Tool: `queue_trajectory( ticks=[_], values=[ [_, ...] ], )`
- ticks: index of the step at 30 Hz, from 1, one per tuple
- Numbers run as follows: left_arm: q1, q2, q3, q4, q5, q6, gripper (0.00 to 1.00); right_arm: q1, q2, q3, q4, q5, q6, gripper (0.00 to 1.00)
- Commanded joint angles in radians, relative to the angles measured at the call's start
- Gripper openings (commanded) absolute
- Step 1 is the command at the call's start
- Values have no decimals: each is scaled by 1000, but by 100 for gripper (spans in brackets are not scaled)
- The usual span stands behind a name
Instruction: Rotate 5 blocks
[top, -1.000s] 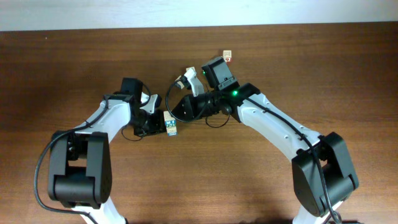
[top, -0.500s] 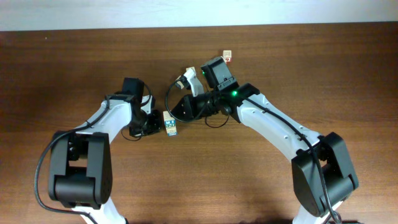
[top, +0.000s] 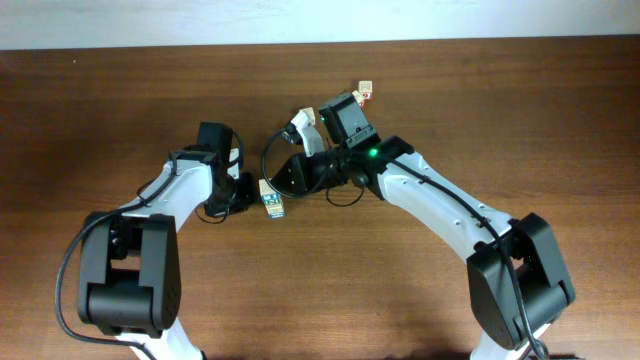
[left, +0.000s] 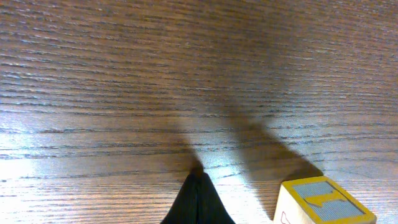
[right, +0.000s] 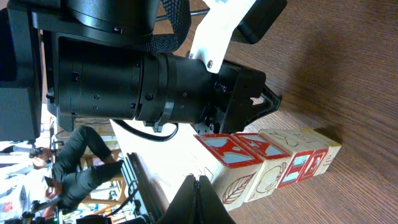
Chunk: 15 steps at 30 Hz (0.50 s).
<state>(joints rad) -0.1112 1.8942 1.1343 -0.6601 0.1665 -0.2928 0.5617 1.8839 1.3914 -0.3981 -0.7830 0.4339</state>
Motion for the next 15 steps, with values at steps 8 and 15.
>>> queue_trajectory(
  ticks=[8,15],
  values=[
    [2,8,-8,0,-55,-10,0,8,35,19,-25,57,-25,4],
    [2,8,-8,-6,-55,-10,0,8,34,63,-84,49,-41,4]
  ],
)
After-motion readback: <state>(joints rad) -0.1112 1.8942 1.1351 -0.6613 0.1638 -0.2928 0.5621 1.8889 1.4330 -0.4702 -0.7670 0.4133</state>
